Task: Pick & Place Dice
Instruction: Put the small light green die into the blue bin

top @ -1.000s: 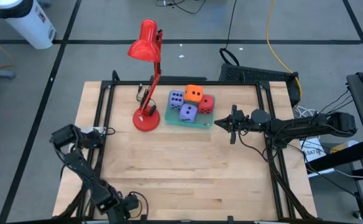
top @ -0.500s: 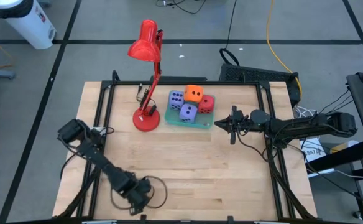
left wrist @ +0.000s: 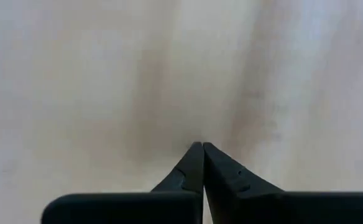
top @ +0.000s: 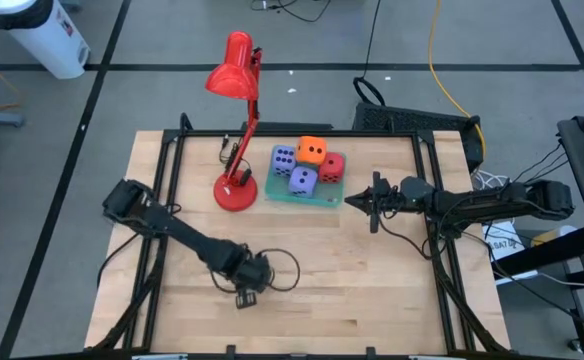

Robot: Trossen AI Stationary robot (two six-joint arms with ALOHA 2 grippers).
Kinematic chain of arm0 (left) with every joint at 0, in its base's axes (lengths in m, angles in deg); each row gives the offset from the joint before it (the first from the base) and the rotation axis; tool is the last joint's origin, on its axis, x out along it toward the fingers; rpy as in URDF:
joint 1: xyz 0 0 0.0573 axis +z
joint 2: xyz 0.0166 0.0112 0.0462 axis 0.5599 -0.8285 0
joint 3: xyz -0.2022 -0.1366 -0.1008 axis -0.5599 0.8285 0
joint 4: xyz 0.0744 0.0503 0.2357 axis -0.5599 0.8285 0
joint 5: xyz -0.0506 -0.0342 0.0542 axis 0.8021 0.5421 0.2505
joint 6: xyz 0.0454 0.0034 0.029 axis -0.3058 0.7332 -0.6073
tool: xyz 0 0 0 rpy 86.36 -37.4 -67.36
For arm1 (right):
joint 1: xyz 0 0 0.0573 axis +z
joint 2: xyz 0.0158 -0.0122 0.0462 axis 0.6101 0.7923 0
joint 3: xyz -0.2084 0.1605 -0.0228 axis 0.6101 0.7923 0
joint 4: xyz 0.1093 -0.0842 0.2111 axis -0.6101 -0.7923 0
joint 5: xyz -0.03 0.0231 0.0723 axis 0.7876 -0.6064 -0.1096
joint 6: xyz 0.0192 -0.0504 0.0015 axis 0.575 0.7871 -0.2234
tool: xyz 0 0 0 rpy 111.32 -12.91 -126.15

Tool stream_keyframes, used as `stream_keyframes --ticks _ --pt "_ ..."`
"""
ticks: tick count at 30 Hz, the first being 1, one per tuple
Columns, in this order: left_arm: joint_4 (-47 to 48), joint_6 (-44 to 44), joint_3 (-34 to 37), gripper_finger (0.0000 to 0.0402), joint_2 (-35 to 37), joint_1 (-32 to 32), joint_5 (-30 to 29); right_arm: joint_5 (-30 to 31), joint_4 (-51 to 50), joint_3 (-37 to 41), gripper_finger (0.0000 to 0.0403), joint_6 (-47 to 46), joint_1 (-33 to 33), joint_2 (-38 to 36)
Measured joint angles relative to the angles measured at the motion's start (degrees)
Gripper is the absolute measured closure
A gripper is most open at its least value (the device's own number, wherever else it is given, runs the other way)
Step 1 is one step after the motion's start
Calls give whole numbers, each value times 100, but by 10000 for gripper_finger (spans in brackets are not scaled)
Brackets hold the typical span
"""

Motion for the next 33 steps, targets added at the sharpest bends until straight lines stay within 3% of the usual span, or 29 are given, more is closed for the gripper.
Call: stream_keyframes --ticks 4,10,17,27,33 --pt "650 226 14 397 626 -44 64 -1 -96 0 402 -49 0 0" --pt "161 737 -4 398 1093 -692 858 -1 -104 0 401 -33 0 0" --pt "132 541 5 398 867 -1339 585 -1 -103 0 401 14 2 0" --pt "-273 383 -6 397 550 -1528 566 -1 14 0 401 16 2 0" --pt "-785 164 -6 396 74 -1483 911 -1 26 0 401 21 2 0"
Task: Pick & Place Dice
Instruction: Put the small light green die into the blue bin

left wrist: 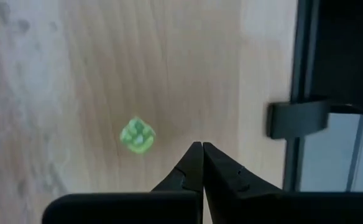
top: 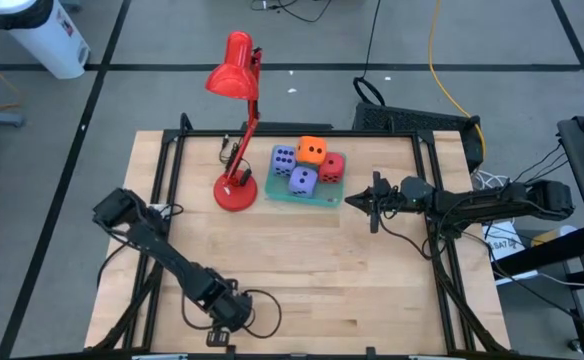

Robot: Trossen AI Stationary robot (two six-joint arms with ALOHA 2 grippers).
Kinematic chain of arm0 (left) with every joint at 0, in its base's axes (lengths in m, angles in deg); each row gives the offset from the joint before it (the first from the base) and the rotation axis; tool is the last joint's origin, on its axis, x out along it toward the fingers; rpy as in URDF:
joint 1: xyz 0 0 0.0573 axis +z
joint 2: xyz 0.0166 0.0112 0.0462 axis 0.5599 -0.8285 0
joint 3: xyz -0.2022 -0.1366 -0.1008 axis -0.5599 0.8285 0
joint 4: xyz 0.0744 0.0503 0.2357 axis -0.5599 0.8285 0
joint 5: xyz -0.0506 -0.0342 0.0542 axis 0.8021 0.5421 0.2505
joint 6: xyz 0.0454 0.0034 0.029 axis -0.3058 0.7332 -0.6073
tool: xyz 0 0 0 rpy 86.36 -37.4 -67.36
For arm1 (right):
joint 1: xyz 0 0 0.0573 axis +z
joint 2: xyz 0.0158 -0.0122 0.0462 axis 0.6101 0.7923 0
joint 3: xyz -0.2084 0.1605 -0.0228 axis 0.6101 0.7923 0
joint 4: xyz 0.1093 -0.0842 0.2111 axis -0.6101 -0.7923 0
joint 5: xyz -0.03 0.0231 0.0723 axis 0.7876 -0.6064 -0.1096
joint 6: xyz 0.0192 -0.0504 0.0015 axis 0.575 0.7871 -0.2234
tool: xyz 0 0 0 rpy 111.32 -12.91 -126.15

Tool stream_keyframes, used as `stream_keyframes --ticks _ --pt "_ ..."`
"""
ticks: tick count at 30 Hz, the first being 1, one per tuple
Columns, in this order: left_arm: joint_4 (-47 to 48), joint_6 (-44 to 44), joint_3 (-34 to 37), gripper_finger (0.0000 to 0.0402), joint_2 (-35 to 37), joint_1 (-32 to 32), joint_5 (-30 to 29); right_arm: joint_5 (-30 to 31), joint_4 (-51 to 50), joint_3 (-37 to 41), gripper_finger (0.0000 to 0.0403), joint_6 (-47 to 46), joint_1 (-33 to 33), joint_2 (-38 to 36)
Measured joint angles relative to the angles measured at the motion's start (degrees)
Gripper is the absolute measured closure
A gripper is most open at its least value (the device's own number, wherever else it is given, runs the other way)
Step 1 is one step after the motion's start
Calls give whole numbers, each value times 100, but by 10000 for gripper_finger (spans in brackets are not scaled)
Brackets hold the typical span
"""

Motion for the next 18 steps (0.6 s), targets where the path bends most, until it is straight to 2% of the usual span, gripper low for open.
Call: stream_keyframes --ticks 7,12,18 --pt "52 -91 -9 398 -277 195 6 0 0 0 402 16 0 0" --pt "75 -461 -12 397 -280 428 -125 0 -1 0 401 9 0 0" --pt "75 -877 -17 398 -274 793 -550 0 -88 0 401 10 0 0"
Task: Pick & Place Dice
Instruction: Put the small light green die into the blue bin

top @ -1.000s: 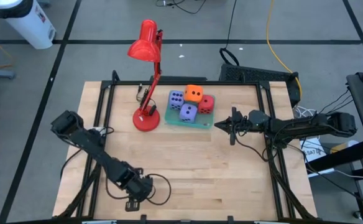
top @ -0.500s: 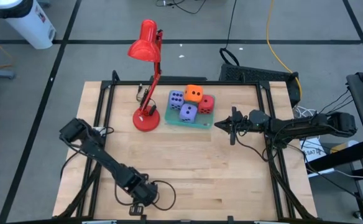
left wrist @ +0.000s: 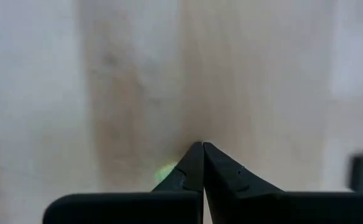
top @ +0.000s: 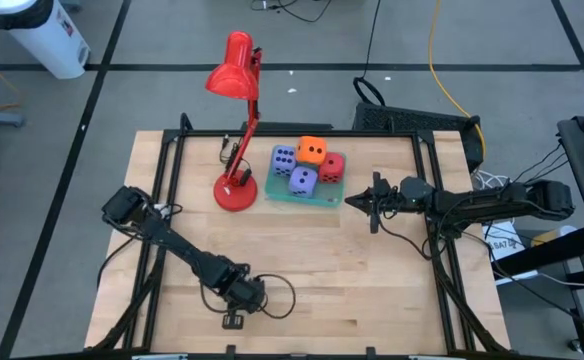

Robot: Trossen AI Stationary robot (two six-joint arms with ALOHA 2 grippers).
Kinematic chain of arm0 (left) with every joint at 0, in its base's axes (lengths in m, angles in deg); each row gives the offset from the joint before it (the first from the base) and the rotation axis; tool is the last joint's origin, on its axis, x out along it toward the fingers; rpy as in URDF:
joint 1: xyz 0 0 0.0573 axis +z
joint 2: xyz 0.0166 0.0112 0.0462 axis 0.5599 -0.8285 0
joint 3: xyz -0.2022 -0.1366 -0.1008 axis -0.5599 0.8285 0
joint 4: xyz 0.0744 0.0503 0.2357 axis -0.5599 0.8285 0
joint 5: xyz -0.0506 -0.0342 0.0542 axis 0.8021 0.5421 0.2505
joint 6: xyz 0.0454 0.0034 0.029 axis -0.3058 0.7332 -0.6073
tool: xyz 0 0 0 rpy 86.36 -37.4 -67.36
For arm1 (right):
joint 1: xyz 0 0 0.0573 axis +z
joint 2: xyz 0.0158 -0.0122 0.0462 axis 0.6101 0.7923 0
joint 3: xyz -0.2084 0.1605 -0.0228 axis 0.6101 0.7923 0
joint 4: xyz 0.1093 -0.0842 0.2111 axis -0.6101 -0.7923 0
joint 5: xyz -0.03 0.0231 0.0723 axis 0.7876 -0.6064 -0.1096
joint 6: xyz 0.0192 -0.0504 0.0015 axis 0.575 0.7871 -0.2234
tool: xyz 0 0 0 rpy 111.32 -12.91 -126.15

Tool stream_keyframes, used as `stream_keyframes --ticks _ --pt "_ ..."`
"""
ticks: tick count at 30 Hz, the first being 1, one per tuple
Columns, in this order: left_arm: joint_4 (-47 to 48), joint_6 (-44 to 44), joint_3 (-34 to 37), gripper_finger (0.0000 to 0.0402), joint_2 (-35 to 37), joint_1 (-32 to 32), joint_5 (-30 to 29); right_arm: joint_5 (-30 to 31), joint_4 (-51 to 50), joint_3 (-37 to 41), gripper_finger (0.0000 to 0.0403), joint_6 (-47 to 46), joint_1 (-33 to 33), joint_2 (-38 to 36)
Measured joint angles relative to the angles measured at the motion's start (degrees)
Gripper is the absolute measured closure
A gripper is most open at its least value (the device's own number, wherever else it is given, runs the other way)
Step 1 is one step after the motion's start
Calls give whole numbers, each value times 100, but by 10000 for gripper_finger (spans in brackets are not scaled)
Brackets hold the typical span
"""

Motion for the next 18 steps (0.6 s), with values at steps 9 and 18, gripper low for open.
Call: stream_keyframes --ticks 9,18 --pt "425 -723 -8 399 37 557 -731 -2 -66 0 401 5 0 0" --pt "327 -1042 17 399 766 495 -270 -2 -210 2 401 2 0 0"
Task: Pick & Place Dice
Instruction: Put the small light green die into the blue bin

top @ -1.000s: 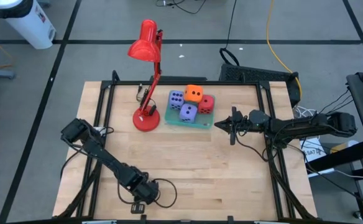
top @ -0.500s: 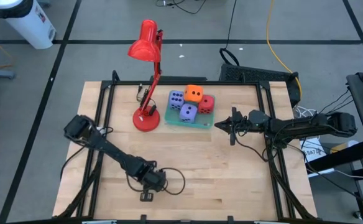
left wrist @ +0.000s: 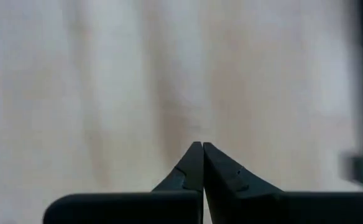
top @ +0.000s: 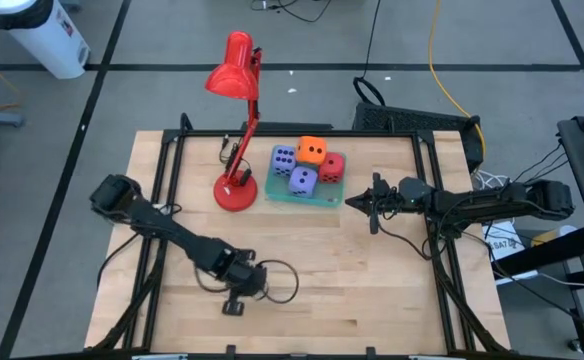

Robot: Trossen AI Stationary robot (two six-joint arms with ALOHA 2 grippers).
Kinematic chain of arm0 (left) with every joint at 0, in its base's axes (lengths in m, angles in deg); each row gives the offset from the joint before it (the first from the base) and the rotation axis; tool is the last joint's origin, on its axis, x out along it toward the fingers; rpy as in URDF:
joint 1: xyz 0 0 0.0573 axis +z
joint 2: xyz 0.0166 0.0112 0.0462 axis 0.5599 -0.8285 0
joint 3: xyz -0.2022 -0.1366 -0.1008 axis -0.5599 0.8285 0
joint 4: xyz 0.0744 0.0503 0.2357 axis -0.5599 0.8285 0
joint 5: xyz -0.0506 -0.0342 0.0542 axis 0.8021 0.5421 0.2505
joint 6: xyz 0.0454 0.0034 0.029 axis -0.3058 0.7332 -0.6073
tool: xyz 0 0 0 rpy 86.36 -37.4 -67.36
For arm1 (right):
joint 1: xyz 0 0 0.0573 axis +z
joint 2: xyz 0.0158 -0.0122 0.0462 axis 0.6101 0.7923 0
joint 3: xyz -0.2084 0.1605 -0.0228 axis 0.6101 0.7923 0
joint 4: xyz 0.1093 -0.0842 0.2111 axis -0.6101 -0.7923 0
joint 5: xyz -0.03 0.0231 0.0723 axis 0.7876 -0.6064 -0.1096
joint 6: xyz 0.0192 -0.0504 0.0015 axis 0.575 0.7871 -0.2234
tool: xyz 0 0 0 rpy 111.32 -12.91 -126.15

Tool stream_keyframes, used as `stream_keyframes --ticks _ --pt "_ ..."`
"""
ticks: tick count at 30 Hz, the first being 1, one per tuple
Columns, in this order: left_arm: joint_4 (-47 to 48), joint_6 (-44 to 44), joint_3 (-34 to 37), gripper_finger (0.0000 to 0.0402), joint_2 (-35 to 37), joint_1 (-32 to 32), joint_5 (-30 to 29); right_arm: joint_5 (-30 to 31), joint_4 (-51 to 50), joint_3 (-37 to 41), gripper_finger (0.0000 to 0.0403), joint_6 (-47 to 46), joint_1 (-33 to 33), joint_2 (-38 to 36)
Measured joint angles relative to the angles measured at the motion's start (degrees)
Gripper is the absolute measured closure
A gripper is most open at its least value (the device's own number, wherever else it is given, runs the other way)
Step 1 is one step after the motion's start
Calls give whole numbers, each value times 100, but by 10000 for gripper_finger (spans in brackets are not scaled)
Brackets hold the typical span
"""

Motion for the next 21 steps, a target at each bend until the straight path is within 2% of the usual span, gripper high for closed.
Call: stream_keyframes --ticks 9,14,21 --pt "108 745 2 400 236 -527 764 0 39 0 400 -5 0 -1" --pt "99 1033 2 399 238 -747 775 0 35 0 402 -9 0 -2" --pt "14 1028 0 400 6 -755 394 2 38 0 402 28 0 0"
